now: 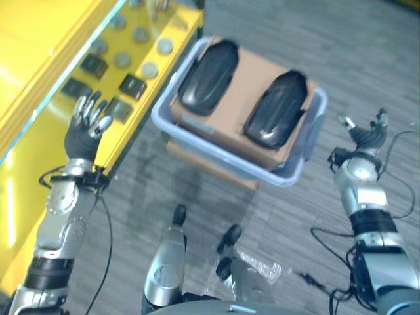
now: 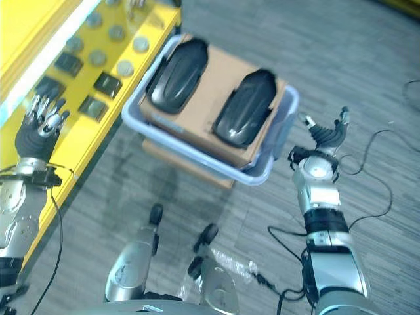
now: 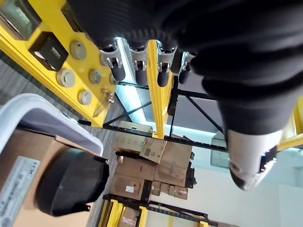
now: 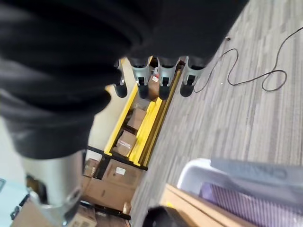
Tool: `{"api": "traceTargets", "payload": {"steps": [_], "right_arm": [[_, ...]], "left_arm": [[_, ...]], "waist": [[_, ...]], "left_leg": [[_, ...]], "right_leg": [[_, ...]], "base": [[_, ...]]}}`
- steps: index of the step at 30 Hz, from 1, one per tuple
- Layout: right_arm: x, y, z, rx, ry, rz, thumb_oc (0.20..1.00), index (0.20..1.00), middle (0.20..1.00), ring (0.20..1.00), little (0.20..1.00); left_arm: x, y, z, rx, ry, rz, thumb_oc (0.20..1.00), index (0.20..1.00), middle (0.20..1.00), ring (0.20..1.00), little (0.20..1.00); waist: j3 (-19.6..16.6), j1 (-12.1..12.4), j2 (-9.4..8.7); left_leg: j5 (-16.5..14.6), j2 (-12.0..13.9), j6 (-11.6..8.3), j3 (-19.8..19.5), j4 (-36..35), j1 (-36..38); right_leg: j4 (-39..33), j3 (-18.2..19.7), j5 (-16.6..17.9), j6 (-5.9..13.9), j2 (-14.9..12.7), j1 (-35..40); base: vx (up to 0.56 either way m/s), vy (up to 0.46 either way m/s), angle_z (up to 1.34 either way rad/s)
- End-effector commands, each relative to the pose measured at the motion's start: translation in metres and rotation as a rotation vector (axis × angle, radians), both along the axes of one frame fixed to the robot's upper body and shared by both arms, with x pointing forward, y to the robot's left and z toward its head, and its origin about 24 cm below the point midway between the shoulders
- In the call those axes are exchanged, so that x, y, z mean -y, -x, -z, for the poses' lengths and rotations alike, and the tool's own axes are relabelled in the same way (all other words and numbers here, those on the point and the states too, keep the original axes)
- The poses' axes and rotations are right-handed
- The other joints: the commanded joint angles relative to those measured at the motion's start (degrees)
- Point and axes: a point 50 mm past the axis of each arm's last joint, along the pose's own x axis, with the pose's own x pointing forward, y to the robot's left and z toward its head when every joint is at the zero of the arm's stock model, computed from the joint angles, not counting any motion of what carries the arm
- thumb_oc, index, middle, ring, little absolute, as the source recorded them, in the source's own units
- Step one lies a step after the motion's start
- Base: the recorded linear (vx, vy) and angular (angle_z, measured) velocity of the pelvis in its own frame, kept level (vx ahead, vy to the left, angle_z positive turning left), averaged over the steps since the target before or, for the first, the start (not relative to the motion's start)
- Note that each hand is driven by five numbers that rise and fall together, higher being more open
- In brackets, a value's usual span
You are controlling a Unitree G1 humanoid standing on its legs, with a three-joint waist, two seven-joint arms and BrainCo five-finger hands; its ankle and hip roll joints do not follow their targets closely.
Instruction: Move parts from the plastic box to the shelf.
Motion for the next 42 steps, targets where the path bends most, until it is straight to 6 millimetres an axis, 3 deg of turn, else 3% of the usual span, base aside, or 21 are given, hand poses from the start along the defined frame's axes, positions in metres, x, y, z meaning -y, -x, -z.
{"api": "traceTargets", "payload": {"steps": [1, 14, 19, 22, 28, 37, 42], "right_arm": [[-0.001, 0.004, -0.011, 0.077, 0.014, 0.002, 1.0, 1.0, 1.0, 1.0, 1.0], [-0.001, -0.006, 0.001, -0.026, -0.016, 0.049, 1.0, 1.0, 1.0, 1.0, 1.0], [0.009, 0.003, 0.026, -0.131, -0.011, 0.11, 1.0, 1.0, 1.0, 1.0, 1.0], [0.021, 0.017, 0.052, -0.214, -0.007, 0.151, 1.0, 1.0, 1.0, 1.0, 1.0], [0.03, 0.029, 0.074, -0.255, -0.047, 0.167, 1.0, 1.0, 1.0, 1.0, 1.0], [0.024, 0.021, 0.065, -0.22, -0.01, 0.11, 1.0, 1.0, 1.0, 1.0, 1.0], [0.024, 0.014, 0.043, -0.122, -0.019, 0.097, 1.0, 1.0, 1.0, 1.0, 1.0]], "left_arm": [[-0.004, 0.011, -0.012, 0.101, -0.033, 0.025, 1.0, 1.0, 1.0, 1.0, 1.0], [-0.001, 0.01, -0.011, 0.127, 0.005, 0.064, 1.0, 1.0, 1.0, 1.0, 1.0], [0.001, 0.011, -0.009, 0.13, 0.021, 0.068, 1.0, 1.0, 1.0, 1.0, 1.0], [0.003, 0.013, -0.005, 0.121, 0.046, 0.085, 1.0, 1.0, 1.0, 1.0, 1.0], [0.004, 0.014, -0.004, 0.131, 0.049, 0.085, 1.0, 1.0, 1.0, 1.0, 1.0], [0.004, 0.012, -0.004, 0.138, 0.063, 0.073, 1.0, 1.0, 1.0, 1.0, 1.0], [0.004, 0.011, -0.007, 0.143, 0.062, 0.07, 1.0, 1.0, 1.0, 1.0, 1.0]], "waist": [[-3.9, 0.7, -0.68], [-2.3, 1.9, 0.92], [-2.0, 1.5, 1.21], [-1.6, 1.1, 1.49], [-1.0, 0.6, 1.76], [-0.1, 0.6, 2.25], [0.0, 0.8, 2.57]], "left_leg": [[0.4, -3.9, 0.09, -1.2, 1.4, -6.1], [0.8, -6.2, 0.78, -2.3, 0.0, -6.7], [1.0, -6.2, 0.91, -1.8, -0.7, -6.5], [1.0, -6.1, 0.99, -1.7, -1.2, -6.0], [0.8, -6.0, 1.09, -1.6, -1.3, -6.0], [1.0, -6.3, 1.34, -1.7, -1.8, -5.8], [1.1, -6.5, 1.56, -1.9, -2.3, -5.6]], "right_leg": [[2.7, 2.1, -8.6, 5.36, -3.6, 7.6], [2.1, 1.7, -8.4, 5.62, -5.0, 6.1], [2.6, 2.0, -8.3, 5.65, -5.3, 5.0], [3.0, 2.2, -8.0, 5.66, -5.5, 4.2], [3.6, 2.3, -7.7, 5.62, -5.6, 2.8], [4.8, 2.3, -7.5, 5.68, -6.0, 1.3], [5.4, 2.0, -7.4, 5.93, -6.2, 0.4]], "base": [[-0.05, 0.039, 0.24], [-0.01, 0.053, 0.1], [-0.02, 0.035, 0.0], [-0.01, 0.012, 0.0], [-0.01, 0.005, 0.0], [-0.01, 0.009, -0.02], [0.0, 0.004, 0.01]]}}
